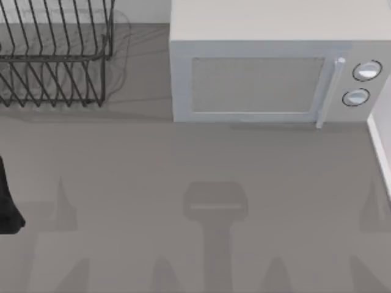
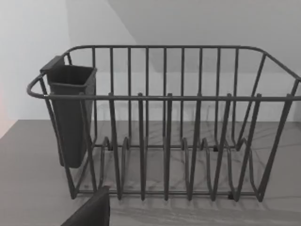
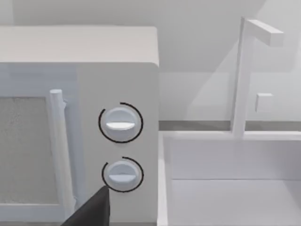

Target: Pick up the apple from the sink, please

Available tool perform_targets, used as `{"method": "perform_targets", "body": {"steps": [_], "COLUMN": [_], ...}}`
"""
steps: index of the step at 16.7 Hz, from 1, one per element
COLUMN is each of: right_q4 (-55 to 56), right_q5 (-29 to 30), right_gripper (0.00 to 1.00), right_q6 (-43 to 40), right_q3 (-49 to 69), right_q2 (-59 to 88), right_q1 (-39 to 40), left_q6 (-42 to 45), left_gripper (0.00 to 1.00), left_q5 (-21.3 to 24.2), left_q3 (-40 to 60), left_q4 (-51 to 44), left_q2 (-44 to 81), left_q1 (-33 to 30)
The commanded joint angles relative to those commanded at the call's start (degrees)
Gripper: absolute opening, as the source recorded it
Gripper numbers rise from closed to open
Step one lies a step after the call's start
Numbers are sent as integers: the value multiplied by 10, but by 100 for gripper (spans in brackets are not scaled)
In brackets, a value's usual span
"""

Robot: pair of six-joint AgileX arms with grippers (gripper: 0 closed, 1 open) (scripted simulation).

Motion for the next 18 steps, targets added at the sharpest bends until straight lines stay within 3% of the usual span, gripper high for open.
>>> {"method": "perform_targets", "body": {"steps": [10, 18], "right_q4": [-23, -209], "right_q5": [0, 0], "right_gripper": [100, 100], "right_q6": [-6, -57], "right_q3": [34, 317], "right_q2": [35, 382], "right_q1": [-7, -61], "left_q6": [0, 0], "left_gripper": [100, 100], "left_q5": [0, 0], "left_q3": [0, 0], "left_q4": [0, 0], "left_q2": [0, 0], "left_q1": [0, 0]}}
